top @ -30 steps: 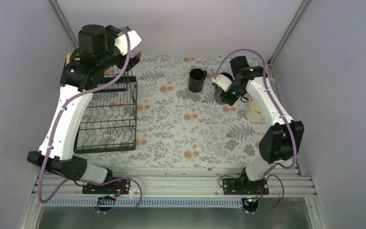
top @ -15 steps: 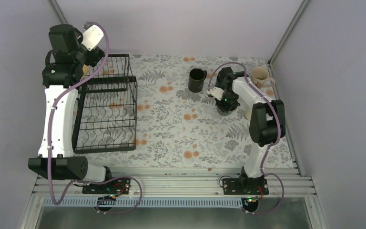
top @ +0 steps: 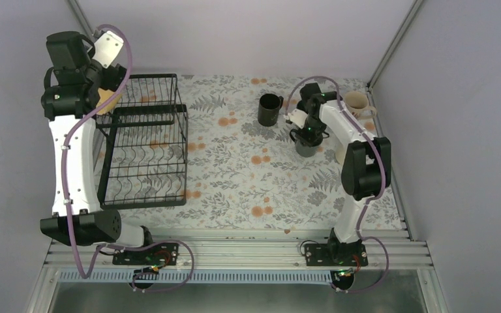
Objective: Unload the cups from the dish rack
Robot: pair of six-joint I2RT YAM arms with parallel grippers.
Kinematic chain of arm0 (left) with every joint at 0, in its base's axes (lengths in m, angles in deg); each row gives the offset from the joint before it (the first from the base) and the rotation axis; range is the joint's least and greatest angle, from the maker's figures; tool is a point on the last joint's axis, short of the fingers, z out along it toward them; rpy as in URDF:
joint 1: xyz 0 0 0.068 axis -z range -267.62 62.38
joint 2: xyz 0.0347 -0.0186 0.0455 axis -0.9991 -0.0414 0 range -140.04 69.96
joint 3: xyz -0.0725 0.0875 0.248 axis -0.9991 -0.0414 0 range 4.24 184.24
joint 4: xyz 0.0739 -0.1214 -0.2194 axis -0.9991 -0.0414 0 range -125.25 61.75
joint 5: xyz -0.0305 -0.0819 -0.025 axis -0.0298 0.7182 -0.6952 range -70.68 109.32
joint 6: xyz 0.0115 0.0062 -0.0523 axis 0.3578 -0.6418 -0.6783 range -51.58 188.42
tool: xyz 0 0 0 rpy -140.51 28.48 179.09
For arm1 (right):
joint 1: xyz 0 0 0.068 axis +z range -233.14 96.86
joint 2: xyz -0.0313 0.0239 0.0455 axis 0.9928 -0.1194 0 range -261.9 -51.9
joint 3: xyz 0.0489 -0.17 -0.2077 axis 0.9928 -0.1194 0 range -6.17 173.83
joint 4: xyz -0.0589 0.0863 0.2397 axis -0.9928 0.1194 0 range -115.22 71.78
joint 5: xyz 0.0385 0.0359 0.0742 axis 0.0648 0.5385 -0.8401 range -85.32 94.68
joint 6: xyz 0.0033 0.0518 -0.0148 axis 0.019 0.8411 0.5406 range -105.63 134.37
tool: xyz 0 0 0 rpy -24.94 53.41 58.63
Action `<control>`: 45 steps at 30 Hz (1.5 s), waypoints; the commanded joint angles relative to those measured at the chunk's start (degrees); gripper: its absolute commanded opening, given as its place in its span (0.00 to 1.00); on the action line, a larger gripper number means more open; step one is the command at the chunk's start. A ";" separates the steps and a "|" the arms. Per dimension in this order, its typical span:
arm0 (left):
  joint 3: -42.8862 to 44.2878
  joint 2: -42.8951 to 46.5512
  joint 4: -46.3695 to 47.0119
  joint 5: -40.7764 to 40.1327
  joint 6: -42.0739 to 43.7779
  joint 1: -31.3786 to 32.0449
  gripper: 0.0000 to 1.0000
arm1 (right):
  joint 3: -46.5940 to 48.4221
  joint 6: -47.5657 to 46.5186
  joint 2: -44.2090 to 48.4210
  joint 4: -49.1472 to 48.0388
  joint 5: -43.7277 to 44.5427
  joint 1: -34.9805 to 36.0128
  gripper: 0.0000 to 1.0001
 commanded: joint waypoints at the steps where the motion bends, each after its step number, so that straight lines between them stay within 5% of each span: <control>1: 1.21 0.37 -3.04 1.10 -3.69 -2.90 1.00 | 7.41 1.03 3.64 1.03 1.06 0.73 0.49; 7: 1.73 -0.76 -5.56 1.37 -10.04 -7.55 1.00 | 11.67 2.09 9.06 -0.97 -2.03 4.02 0.51; 27: 12.94 -16.65 -17.35 9.18 -23.25 -11.74 0.97 | 1.17 2.59 13.17 -23.01 -12.68 7.44 0.52; 45: 13.80 -23.79 -20.18 25.59 -24.58 -16.38 0.72 | -2.46 1.20 12.46 -25.33 -12.08 6.73 0.51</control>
